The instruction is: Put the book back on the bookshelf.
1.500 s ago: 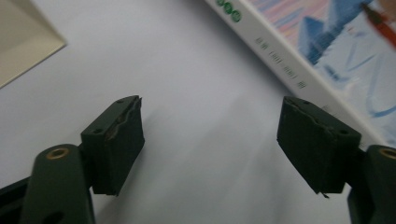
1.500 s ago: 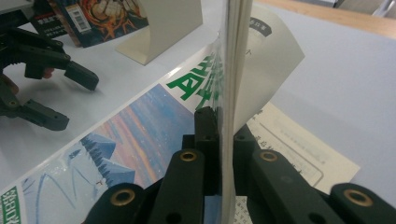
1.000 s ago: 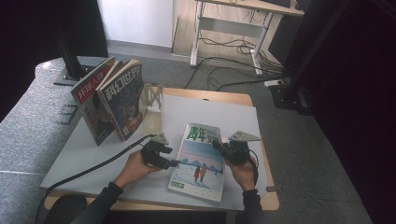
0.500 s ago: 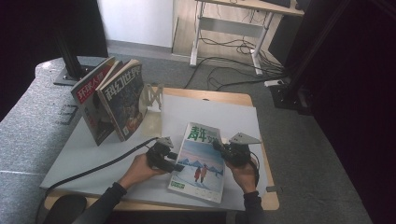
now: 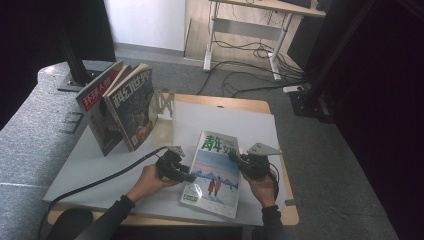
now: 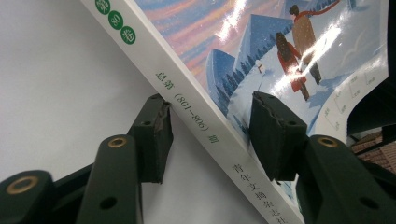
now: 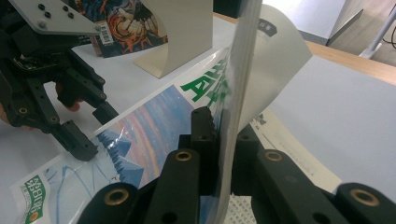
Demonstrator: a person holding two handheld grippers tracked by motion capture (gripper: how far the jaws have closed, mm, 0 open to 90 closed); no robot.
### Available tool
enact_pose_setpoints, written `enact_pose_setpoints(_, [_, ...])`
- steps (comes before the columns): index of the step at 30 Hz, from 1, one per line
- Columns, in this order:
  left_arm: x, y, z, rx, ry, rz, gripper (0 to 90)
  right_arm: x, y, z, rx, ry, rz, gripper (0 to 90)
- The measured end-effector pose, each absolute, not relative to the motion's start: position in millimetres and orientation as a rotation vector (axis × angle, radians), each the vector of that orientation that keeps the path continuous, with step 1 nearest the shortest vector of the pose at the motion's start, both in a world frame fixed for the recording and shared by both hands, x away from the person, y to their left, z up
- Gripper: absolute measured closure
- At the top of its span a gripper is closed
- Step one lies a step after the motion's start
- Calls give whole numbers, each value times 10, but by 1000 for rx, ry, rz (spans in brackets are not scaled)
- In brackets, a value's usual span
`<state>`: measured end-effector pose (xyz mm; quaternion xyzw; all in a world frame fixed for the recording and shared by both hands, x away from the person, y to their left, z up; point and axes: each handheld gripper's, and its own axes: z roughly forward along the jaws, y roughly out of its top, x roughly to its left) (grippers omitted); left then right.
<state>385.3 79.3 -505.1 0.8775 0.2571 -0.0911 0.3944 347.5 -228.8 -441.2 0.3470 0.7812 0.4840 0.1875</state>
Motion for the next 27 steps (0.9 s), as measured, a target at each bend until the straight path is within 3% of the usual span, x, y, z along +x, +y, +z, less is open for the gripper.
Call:
enact_pose_setpoints(8, [3833, 802, -4991, 2200, 623, -258, 576, 3542, -2365, -4445, 1052, 2214, 1307, 805])
enact_pose_setpoints(15, [3812, 787, -4952, 2209, 608, -225, 583, 3557, -2394, -4460, 1076, 2199, 1315, 809])
enact_pose_setpoints(22, [3810, 839, -4815, 2167, 610, -138, 596, 3578, -2318, -4269, 1022, 2152, 1303, 809])
enact_pose_setpoints(27, [3820, 914, -4678, 2109, 588, -8, 610, 3624, -2270, -4063, 991, 2084, 1346, 808])
